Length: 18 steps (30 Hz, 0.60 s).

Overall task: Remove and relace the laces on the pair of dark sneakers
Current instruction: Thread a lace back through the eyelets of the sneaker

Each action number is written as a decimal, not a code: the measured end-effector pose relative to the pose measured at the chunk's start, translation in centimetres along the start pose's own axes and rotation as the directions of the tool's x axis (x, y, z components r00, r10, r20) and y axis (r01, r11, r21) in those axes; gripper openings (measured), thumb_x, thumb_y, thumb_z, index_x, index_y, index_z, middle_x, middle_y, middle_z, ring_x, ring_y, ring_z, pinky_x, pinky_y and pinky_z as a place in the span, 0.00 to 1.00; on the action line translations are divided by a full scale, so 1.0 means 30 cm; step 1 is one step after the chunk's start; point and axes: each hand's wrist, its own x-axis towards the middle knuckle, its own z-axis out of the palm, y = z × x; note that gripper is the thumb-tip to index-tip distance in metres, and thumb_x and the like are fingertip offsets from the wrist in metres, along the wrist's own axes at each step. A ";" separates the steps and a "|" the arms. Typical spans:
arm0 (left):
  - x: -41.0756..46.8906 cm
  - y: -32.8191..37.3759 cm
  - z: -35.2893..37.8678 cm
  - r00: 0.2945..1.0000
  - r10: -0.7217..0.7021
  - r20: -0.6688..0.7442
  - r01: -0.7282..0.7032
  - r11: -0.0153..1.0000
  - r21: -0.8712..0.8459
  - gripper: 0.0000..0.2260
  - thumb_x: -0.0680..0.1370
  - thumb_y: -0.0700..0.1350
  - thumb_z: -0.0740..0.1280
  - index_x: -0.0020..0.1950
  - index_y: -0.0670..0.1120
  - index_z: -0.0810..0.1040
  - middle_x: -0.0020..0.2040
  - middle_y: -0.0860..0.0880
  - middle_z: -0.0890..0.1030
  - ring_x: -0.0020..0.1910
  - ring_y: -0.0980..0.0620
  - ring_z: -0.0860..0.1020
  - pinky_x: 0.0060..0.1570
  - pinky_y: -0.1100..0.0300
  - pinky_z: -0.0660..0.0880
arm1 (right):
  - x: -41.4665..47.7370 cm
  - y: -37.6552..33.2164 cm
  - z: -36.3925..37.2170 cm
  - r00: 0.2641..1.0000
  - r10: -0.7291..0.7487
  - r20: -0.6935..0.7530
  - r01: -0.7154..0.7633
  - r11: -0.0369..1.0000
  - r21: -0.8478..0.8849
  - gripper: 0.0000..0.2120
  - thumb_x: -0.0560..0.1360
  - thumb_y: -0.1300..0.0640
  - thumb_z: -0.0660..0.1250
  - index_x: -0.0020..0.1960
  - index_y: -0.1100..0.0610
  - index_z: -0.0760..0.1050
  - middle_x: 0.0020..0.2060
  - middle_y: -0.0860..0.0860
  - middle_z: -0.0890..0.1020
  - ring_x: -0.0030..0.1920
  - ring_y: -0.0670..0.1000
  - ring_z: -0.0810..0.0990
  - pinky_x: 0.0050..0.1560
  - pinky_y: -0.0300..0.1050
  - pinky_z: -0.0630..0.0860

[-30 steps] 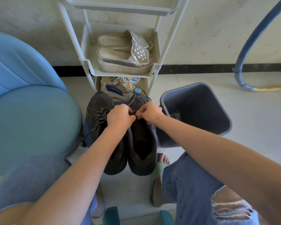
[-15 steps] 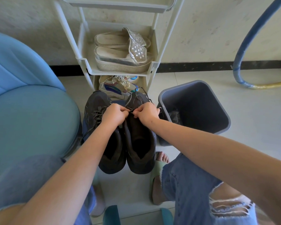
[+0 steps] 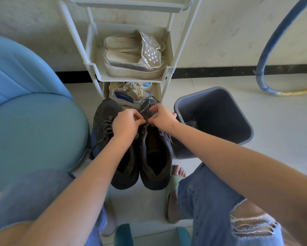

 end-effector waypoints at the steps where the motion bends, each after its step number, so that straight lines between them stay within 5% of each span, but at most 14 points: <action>1: -0.003 0.003 0.004 0.999 0.005 -0.048 -0.005 1.000 0.003 0.04 0.74 0.48 0.71 0.46 0.49 0.82 0.43 0.51 0.83 0.44 0.50 0.80 0.46 0.53 0.76 | -0.002 -0.004 -0.022 0.998 -0.061 -0.006 0.061 0.996 -0.071 0.12 0.76 0.62 0.63 0.57 0.49 0.73 0.53 0.49 0.80 0.62 0.53 0.68 0.51 0.43 0.53; 3: 0.002 0.011 0.002 0.989 0.015 -0.150 -0.025 0.997 -0.066 0.04 0.76 0.46 0.69 0.47 0.47 0.80 0.43 0.53 0.81 0.42 0.52 0.77 0.42 0.57 0.71 | 0.001 -0.010 -0.065 0.981 -0.195 0.007 0.193 0.964 -0.182 0.10 0.78 0.60 0.63 0.55 0.49 0.78 0.50 0.45 0.80 0.57 0.49 0.66 0.56 0.44 0.55; 6: 0.028 0.033 -0.041 0.953 -0.013 -0.301 -0.099 0.931 -0.351 0.04 0.79 0.45 0.65 0.49 0.45 0.76 0.44 0.51 0.81 0.44 0.51 0.77 0.47 0.55 0.72 | 0.010 -0.011 -0.084 0.939 -0.291 0.186 0.316 0.940 -0.125 0.05 0.75 0.52 0.70 0.51 0.48 0.80 0.45 0.42 0.79 0.56 0.50 0.71 0.62 0.47 0.64; 10: 0.029 0.070 -0.074 0.972 -0.033 -0.234 -0.086 0.872 -0.482 0.06 0.80 0.49 0.63 0.50 0.47 0.73 0.39 0.55 0.80 0.35 0.58 0.73 0.44 0.58 0.70 | 0.020 -0.037 -0.051 0.940 -0.327 0.093 0.338 0.928 -0.159 0.07 0.72 0.53 0.73 0.43 0.56 0.79 0.37 0.45 0.77 0.50 0.52 0.73 0.56 0.49 0.70; 13: 0.026 0.046 -0.074 0.997 -0.075 0.006 0.074 0.967 -0.245 0.10 0.80 0.49 0.62 0.54 0.44 0.77 0.45 0.50 0.81 0.46 0.49 0.78 0.48 0.57 0.70 | -0.005 -0.087 -0.083 0.936 -0.350 0.050 0.345 0.935 0.081 0.07 0.74 0.58 0.70 0.43 0.62 0.79 0.36 0.51 0.80 0.36 0.46 0.77 0.43 0.40 0.77; 15: 0.030 0.016 -0.067 0.990 -0.042 0.131 0.059 0.990 -0.128 0.08 0.79 0.44 0.64 0.52 0.44 0.81 0.48 0.46 0.82 0.51 0.44 0.79 0.50 0.57 0.72 | -0.025 -0.119 -0.131 0.942 -0.335 -0.019 0.317 0.870 0.378 0.06 0.76 0.59 0.68 0.46 0.62 0.78 0.36 0.51 0.81 0.35 0.45 0.81 0.41 0.37 0.79; 18: 0.018 0.003 -0.058 0.972 0.031 0.232 0.019 0.977 -0.212 0.07 0.75 0.42 0.69 0.52 0.44 0.82 0.44 0.48 0.82 0.48 0.45 0.80 0.48 0.59 0.72 | -0.034 -0.153 -0.188 0.947 -0.317 0.045 0.141 0.539 0.830 0.05 0.77 0.63 0.65 0.44 0.63 0.75 0.37 0.55 0.82 0.40 0.51 0.84 0.42 0.41 0.82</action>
